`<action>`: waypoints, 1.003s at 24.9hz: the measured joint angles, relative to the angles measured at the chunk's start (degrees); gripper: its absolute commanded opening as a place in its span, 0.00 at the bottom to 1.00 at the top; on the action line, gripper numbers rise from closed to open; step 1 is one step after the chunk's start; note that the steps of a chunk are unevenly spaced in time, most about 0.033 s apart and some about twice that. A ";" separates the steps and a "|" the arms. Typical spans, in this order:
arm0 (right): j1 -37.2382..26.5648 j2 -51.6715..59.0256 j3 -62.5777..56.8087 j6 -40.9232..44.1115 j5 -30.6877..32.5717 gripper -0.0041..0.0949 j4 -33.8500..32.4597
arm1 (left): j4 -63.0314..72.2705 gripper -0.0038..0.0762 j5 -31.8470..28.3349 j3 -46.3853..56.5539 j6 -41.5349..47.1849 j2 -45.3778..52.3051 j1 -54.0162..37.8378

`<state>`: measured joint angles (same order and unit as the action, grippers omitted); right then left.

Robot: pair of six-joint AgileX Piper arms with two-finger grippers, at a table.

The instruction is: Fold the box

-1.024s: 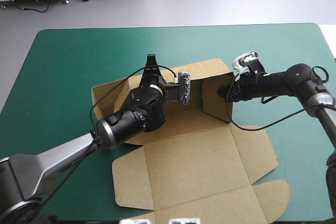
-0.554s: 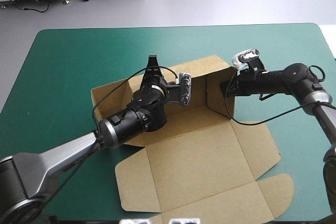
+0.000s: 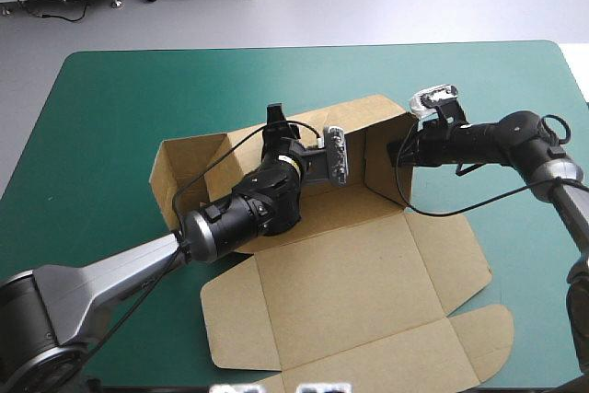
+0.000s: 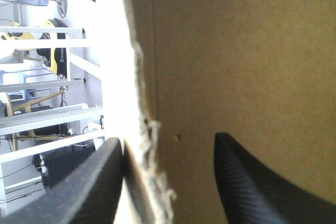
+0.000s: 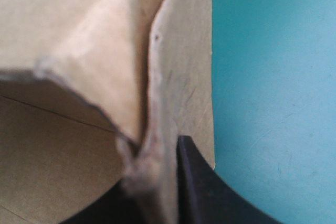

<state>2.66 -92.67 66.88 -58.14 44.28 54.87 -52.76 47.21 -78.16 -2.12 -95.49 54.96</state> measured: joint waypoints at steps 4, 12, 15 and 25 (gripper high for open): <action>0.00 0.00 0.00 0.45 0.00 0.03 -0.48 | -0.19 0.52 1.21 0.00 2.12 1.97 7.54; -0.05 0.00 0.06 3.94 -1.23 0.03 -1.24 | 0.34 0.49 0.93 -2.32 3.53 7.53 16.80; -0.11 0.00 0.25 5.50 -1.02 0.03 -1.73 | -0.86 0.39 2.26 -2.52 4.23 10.06 16.94; -0.11 2.46 0.41 13.33 2.37 0.03 -7.81 | -21.53 0.06 7.88 -2.82 16.01 18.54 6.83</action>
<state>2.55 -90.21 67.29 -44.81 46.66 47.05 -74.29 55.08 -80.97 13.89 -76.95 61.79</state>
